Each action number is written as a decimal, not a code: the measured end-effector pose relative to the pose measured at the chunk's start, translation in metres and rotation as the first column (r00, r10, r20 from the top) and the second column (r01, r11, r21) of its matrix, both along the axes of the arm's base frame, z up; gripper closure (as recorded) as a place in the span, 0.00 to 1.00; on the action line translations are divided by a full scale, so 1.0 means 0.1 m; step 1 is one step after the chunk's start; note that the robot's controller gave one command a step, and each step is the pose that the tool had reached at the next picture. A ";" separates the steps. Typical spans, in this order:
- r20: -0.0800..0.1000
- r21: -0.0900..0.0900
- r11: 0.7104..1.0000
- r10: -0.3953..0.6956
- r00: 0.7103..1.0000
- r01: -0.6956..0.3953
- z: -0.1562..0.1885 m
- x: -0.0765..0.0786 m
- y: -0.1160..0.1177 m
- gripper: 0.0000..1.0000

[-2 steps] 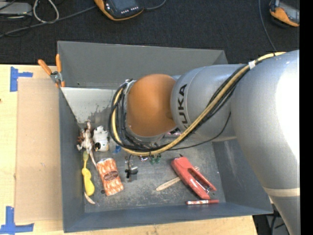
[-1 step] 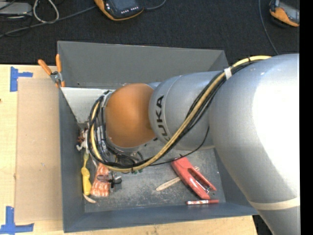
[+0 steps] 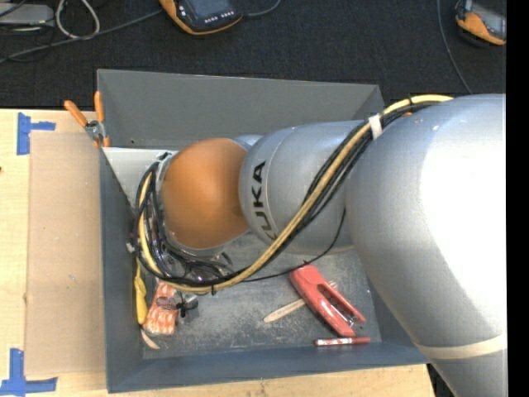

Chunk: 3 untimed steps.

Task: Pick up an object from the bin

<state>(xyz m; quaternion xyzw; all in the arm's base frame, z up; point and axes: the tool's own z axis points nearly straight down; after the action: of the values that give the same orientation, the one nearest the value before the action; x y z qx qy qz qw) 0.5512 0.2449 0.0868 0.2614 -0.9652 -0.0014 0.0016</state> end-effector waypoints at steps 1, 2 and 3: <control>-0.003 -0.001 0.976 0.216 0.976 -0.216 0.01 -0.10 -0.07 0.00; -0.001 0.003 0.886 0.463 0.886 -0.463 -0.09 -0.13 -0.03 1.00; 0.000 0.003 0.887 0.462 0.887 -0.462 -0.09 -0.13 -0.03 1.00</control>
Offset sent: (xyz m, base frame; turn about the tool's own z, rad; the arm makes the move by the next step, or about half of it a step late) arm -0.0129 -0.0032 -0.0087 -0.4877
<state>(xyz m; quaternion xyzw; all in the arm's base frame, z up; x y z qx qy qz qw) 0.5380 0.2420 0.0780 0.4836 -0.8753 -0.0025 0.0021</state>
